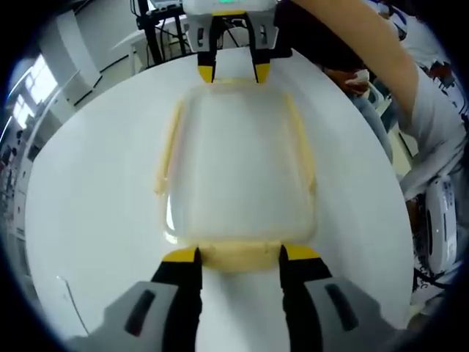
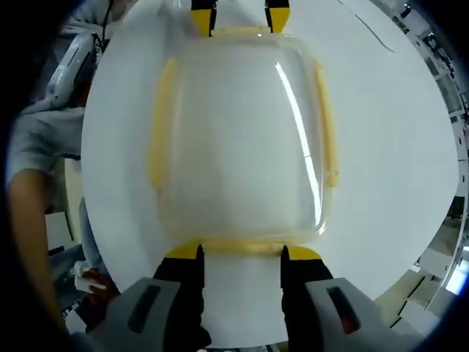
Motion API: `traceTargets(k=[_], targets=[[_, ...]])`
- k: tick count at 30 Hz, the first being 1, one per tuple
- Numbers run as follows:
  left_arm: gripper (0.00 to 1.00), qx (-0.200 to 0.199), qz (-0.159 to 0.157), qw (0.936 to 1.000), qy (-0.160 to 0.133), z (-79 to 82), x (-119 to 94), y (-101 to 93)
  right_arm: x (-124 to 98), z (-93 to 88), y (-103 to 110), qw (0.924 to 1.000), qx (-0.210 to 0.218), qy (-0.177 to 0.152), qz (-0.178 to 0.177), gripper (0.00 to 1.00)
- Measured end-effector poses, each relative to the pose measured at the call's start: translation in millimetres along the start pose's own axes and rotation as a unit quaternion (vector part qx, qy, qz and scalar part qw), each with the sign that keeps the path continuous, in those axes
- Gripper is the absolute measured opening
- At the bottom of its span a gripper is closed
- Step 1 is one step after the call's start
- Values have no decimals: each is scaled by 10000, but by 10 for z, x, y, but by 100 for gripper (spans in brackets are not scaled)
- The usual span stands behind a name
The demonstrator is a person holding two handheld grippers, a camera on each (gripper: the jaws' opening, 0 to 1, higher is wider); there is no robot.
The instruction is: Snap each plastic latch of the storage box into its locked position after aligning the lid with the box until every specified latch is closed and the lid sits flush.
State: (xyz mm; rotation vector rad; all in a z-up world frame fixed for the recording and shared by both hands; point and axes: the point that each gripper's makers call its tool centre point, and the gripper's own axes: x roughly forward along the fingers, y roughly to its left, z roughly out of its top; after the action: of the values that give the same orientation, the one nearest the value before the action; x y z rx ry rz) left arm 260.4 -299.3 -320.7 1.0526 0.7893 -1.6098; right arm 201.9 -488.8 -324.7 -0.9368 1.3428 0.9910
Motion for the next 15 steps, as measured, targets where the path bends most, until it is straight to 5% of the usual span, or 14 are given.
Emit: traceTargets(k=[15], targets=[[40, 68, -87, 9996, -256, 29, -7, 56, 2, -13, -5, 9996, 168, 229, -50, 39]])
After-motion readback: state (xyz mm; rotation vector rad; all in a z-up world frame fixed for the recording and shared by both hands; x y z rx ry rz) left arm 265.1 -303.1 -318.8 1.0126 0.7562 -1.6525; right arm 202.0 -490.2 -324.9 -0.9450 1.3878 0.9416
